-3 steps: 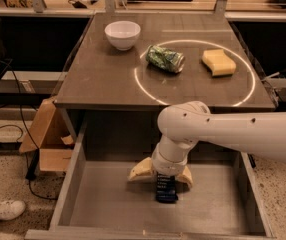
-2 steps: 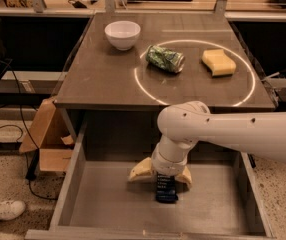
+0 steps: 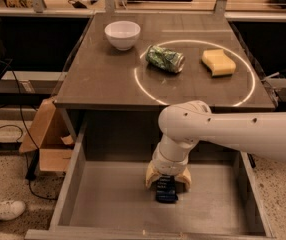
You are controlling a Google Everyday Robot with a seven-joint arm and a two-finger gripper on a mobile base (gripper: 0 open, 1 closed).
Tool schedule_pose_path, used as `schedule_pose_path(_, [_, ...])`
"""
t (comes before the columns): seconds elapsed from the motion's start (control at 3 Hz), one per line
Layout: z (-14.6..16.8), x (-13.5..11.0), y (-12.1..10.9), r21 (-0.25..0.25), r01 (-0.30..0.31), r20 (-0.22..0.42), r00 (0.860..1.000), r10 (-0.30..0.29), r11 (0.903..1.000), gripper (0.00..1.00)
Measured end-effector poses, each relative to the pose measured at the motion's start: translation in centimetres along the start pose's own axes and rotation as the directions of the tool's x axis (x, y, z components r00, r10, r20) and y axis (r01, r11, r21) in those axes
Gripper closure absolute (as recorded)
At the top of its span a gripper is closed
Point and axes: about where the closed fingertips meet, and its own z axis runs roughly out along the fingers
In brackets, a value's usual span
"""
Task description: Pick rxbar blueberry from top drawer and place on counter
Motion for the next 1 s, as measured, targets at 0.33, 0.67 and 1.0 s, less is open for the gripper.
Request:
schedule_pose_path(0.33, [0.00,0.00,0.00,0.000,0.000,0.000,1.000,0.000,1.0000,0.73])
schedule_pose_path(0.67, [0.00,0.00,0.00,0.000,0.000,0.000,1.000,0.000,1.0000,1.00])
schedule_pose_path(1.0, [-0.30,0.05,0.06,0.000,0.000,0.000,1.000,0.000,1.0000,1.00])
